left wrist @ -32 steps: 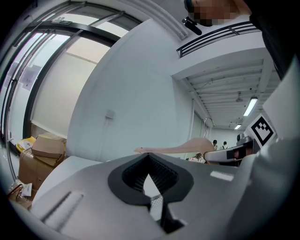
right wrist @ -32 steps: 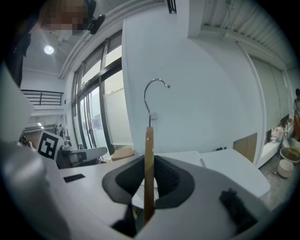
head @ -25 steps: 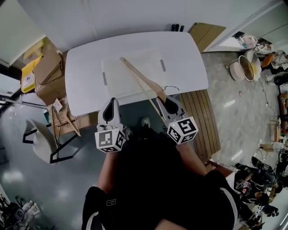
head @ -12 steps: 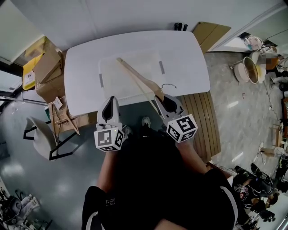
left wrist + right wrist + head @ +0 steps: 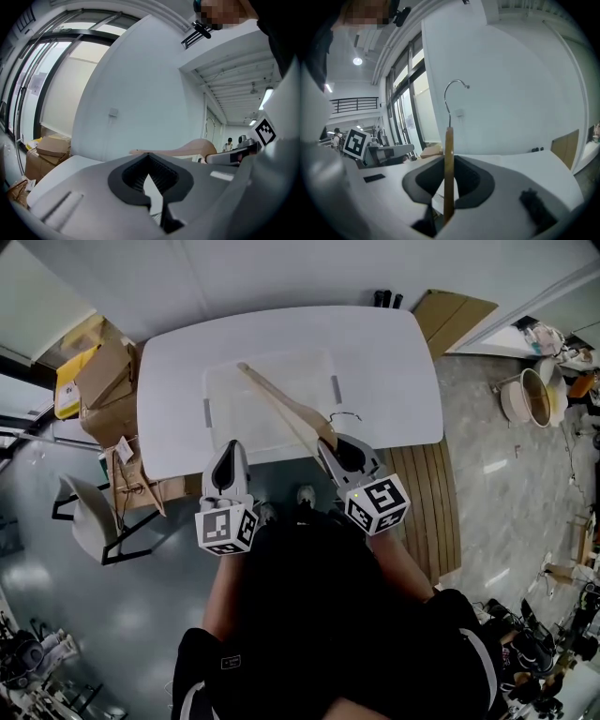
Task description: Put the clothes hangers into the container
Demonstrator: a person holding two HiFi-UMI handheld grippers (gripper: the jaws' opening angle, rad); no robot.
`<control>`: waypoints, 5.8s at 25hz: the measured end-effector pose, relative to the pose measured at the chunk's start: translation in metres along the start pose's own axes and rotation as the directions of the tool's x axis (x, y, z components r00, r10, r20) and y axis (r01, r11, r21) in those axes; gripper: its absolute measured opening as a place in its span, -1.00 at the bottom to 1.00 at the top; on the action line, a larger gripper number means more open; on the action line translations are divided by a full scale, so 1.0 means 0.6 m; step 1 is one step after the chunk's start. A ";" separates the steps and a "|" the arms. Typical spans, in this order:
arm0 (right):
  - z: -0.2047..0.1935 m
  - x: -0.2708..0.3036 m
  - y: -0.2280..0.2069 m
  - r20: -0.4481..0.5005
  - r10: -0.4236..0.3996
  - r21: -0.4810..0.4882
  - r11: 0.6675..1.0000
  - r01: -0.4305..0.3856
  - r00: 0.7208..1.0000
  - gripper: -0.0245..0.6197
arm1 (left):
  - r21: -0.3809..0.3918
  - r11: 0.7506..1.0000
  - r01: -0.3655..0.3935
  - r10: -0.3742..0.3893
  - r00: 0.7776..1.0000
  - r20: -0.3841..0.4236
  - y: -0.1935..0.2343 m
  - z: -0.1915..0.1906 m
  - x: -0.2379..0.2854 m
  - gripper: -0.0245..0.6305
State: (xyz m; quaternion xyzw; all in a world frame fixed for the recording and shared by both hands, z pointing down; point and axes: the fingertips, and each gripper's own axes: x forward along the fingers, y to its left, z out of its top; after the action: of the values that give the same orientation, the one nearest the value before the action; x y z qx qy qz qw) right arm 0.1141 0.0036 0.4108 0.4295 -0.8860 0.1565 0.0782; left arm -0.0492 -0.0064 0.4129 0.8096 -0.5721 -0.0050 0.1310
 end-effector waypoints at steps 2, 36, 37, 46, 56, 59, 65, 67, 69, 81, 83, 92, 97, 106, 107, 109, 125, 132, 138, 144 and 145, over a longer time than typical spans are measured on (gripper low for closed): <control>0.003 -0.002 -0.009 0.000 0.013 -0.005 1.000 -0.013 1.000 -0.73 | -0.002 1.000 -0.010 0.010 1.000 -0.002 -0.010 -0.002 0.005 -0.92; 0.017 0.079 -0.024 -0.061 0.113 -0.061 0.991 -0.117 0.992 -0.73 | -0.009 0.999 -0.053 0.053 0.998 0.018 0.051 0.029 0.065 -0.92; 0.016 0.083 -0.024 -0.065 0.113 -0.063 0.991 -0.117 0.991 -0.73 | -0.011 0.999 -0.050 0.050 0.999 0.016 0.053 0.027 0.067 -0.92; 0.010 0.117 -0.020 -0.107 0.140 -0.090 0.985 -0.150 0.984 -0.73 | -0.030 0.998 -0.057 0.058 0.998 0.012 0.083 0.022 0.085 -0.92; 0.005 0.148 -0.020 -0.144 0.158 -0.101 0.980 -0.173 0.977 -0.73 | -0.048 0.996 -0.076 0.077 0.997 0.008 0.110 0.021 0.105 -0.92; 0.004 0.160 -0.021 -0.154 0.165 -0.102 0.978 -0.182 0.974 -0.73 | -0.052 0.995 -0.082 0.082 0.997 0.003 0.119 0.020 0.110 -0.92; 0.000 0.171 -0.020 -0.178 0.170 -0.118 0.974 -0.193 0.969 -0.73 | -0.059 0.995 -0.077 0.076 0.997 -0.009 0.126 0.016 0.119 -0.92; -0.004 0.176 -0.018 -0.189 0.176 -0.120 0.972 -0.200 0.966 -0.73 | -0.061 0.995 -0.075 0.075 0.997 -0.014 0.130 0.014 0.122 -0.92; -0.009 0.182 -0.016 -0.201 0.186 -0.123 0.969 -0.213 0.962 -0.73 | -0.062 0.995 -0.075 0.074 0.997 -0.017 0.135 0.013 0.127 -0.92; -0.028 0.206 -0.011 -0.261 0.192 -0.141 0.962 -0.234 0.946 -0.73 | -0.076 0.994 -0.077 0.075 0.997 -0.030 0.158 0.010 0.139 -0.92; -0.029 0.209 -0.013 -0.267 0.190 -0.141 0.962 -0.234 0.945 -0.73 | -0.078 0.994 -0.075 0.073 0.997 -0.030 0.160 0.011 0.142 -0.92; -0.040 0.225 -0.018 -0.301 0.190 -0.144 0.960 -0.242 0.934 -0.73 | -0.083 0.995 -0.064 0.061 0.997 -0.040 0.166 0.007 0.151 -0.92; -0.047 0.235 -0.020 -0.323 0.192 -0.147 0.957 -0.250 0.927 -0.73 | -0.085 0.995 -0.058 0.054 0.997 -0.050 0.169 0.004 0.157 -0.92; -0.066 0.244 -0.022 -0.368 0.183 -0.155 0.955 -0.254 0.912 -0.73 | -0.087 0.994 -0.058 0.053 0.997 -0.059 0.174 -0.003 0.160 -0.92; -0.067 0.244 -0.023 -0.374 0.179 -0.157 0.955 -0.252 0.910 -0.73 | -0.088 0.995 -0.057 0.052 0.997 -0.059 0.173 -0.003 0.160 -0.92; -0.070 0.244 -0.025 -0.383 0.176 -0.158 0.955 -0.252 0.907 -0.73 | -0.089 0.995 -0.054 0.049 0.997 -0.061 0.171 -0.004 0.162 -0.92; -0.088 0.262 -0.033 -0.417 0.190 -0.142 0.952 -0.270 0.889 -0.73 | -0.102 0.993 -0.061 0.052 0.995 -0.084 0.177 -0.018 0.173 -0.92; -0.092 0.276 -0.034 -0.432 0.193 -0.143 0.950 -0.278 0.881 -0.73 | -0.112 0.992 -0.064 0.054 0.994 -0.094 0.185 -0.022 0.180 -0.92; -0.097 0.283 -0.039 -0.455 0.194 -0.143 0.947 -0.287 0.869 -0.73 | -0.121 0.990 -0.069 0.058 0.994 -0.096 0.191 -0.022 0.187 -0.92; -0.109 0.289 -0.041 -0.488 0.192 -0.149 0.943 -0.298 0.852 -0.73 | -0.122 0.990 -0.070 0.057 0.993 -0.100 0.189 -0.024 0.193 -0.92; -0.110 0.290 -0.042 -0.490 0.192 -0.148 0.943 -0.298 0.850 -0.73 | -0.122 0.990 -0.070 0.058 0.993 -0.101 0.190 -0.025 0.194 -0.92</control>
State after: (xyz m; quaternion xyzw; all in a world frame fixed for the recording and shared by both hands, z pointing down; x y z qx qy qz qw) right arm 0.0262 -0.1164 0.5257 0.2503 -0.9001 0.1659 0.3158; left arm -0.1119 -0.1467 0.4684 0.7804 -0.5893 0.0026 0.2092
